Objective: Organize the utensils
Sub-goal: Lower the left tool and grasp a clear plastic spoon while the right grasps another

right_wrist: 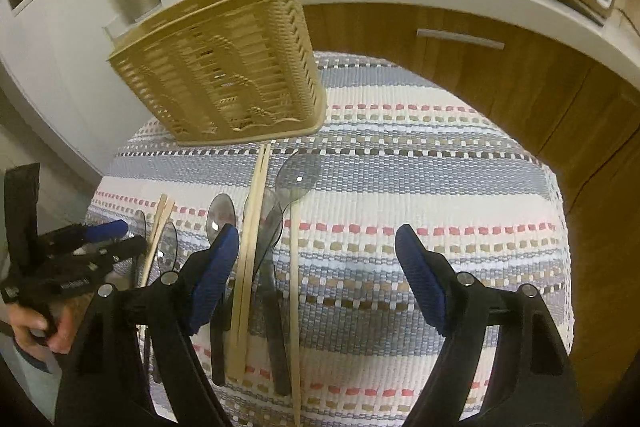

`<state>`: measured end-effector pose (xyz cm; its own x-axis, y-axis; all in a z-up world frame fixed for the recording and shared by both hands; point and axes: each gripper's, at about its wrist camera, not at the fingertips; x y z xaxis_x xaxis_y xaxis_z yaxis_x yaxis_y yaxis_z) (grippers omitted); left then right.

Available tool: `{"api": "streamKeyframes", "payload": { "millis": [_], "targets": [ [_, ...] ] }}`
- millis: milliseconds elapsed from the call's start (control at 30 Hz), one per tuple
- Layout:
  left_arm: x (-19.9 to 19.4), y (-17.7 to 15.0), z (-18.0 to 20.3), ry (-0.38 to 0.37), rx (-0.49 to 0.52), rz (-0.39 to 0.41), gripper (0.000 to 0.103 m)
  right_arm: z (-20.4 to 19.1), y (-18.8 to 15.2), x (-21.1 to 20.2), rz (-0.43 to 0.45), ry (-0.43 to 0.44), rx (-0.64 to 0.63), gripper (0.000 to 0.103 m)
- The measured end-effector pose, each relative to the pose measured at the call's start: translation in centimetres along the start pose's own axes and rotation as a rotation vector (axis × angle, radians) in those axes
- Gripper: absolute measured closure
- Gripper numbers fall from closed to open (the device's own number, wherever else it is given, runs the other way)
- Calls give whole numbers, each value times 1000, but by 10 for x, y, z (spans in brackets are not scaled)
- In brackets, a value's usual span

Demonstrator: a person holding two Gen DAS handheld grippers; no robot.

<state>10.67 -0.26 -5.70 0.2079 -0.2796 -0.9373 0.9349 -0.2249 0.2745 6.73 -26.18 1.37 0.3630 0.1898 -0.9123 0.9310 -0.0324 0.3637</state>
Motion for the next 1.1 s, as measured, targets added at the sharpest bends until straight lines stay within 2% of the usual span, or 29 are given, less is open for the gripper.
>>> {"api": "streamKeyframes", "payload": {
  "millis": [133, 200, 333, 400, 533, 700, 833, 1100],
  "targets": [
    [4, 7, 6, 56, 24, -14, 47, 3, 16, 13, -77, 26, 7, 35],
    [5, 9, 7, 84, 30, -15, 54, 6, 23, 21, -125, 65, 20, 40],
    [7, 14, 11, 141, 43, -7, 71, 3, 31, 30, -172, 116, 35, 41],
    [5, 13, 8, 129, 41, -3, 71, -1, 34, 32, -180, 132, 27, 44],
    [2, 14, 4, 105, 32, 7, 72, -2, 48, 31, -180, 84, 44, 44],
    [-3, 12, -7, 56, 11, 23, 72, 14, 64, 50, -254, 87, 139, 65],
    [-5, 11, -11, 44, 13, 33, 72, 18, 74, 62, -289, 98, 181, 65],
    [-11, 9, -11, 52, 22, 51, 72, 7, 89, 77, -320, 24, 178, 65]
  ]
}}
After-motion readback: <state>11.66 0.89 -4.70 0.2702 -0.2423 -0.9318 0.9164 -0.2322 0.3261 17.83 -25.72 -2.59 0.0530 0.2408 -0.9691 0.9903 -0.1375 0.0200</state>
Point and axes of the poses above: each gripper's, at about its wrist camera, not at the fingertips, and x roughly the way its jaws point, z to its right, y to its top, and after that the axes turned 10 degrees about -z, right-handed
